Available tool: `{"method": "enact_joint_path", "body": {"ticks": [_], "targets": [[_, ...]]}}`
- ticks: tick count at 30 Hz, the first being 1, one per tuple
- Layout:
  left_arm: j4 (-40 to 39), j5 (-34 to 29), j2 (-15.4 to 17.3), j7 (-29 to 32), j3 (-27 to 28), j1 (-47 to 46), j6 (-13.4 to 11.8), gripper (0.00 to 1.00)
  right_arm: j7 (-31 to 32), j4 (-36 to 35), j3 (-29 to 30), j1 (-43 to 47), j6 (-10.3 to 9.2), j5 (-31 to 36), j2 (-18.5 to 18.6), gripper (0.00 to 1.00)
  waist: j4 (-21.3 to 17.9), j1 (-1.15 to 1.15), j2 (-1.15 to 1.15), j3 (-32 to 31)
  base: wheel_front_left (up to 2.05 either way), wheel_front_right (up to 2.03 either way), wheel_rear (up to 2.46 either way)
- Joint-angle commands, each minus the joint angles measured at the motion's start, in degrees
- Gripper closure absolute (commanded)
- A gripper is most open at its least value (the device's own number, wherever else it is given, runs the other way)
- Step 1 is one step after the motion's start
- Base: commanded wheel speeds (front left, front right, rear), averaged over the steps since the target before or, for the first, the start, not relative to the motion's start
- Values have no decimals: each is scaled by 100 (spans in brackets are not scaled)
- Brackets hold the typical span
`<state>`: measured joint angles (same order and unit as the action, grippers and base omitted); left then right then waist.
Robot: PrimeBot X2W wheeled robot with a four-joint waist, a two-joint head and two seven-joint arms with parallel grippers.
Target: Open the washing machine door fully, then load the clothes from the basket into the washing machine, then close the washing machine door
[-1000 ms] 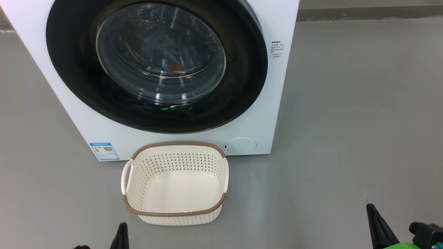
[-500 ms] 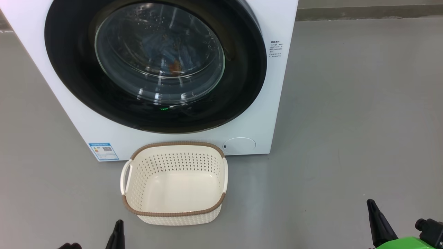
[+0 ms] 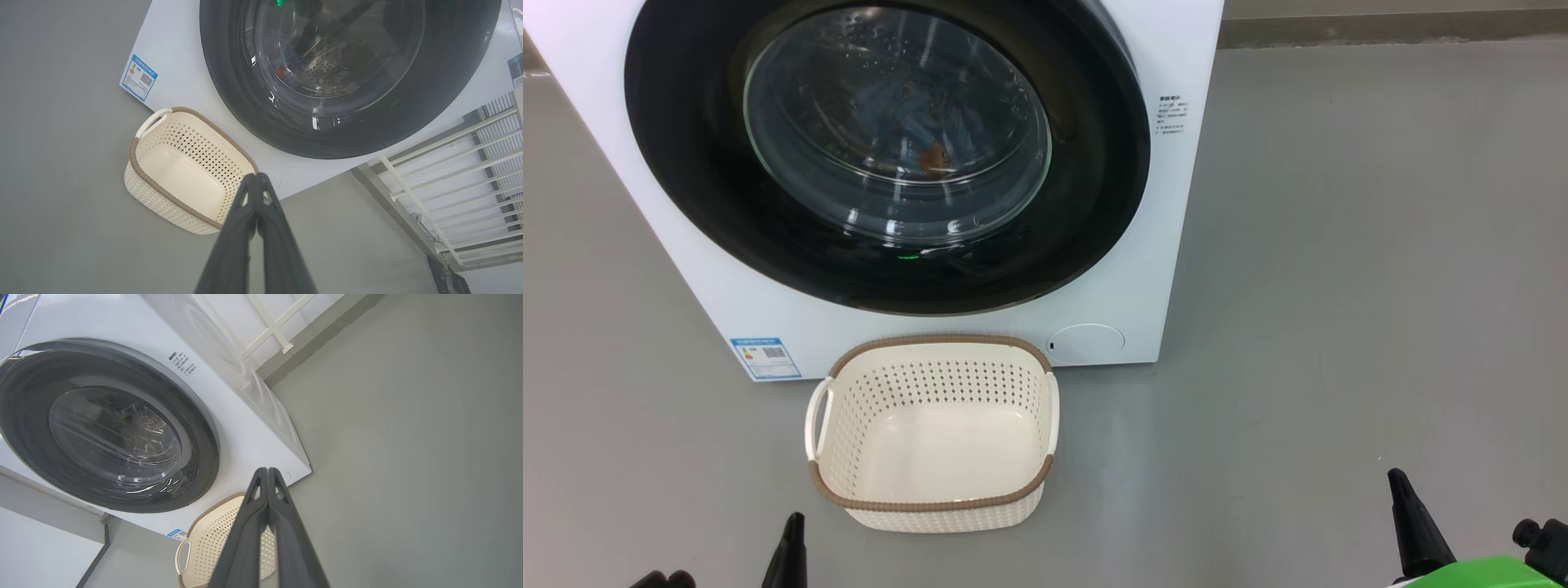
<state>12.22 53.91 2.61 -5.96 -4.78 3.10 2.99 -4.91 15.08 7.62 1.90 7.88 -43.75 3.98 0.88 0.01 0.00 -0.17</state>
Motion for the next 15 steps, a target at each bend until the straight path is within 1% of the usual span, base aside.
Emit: {"method": "enact_joint_path", "body": {"ticks": [1,15], "targets": [[-98,123,88,20,139,-261,49,100,39,-127,-53,-289,-18,-142,52,100,-1,-1,0,0,0,0,0],[-40,952,106,248,309,-400,135,100,275,-122,-65,-400,-23,-1148,17,100,-19,-1,0,8,0,0,0]]}}
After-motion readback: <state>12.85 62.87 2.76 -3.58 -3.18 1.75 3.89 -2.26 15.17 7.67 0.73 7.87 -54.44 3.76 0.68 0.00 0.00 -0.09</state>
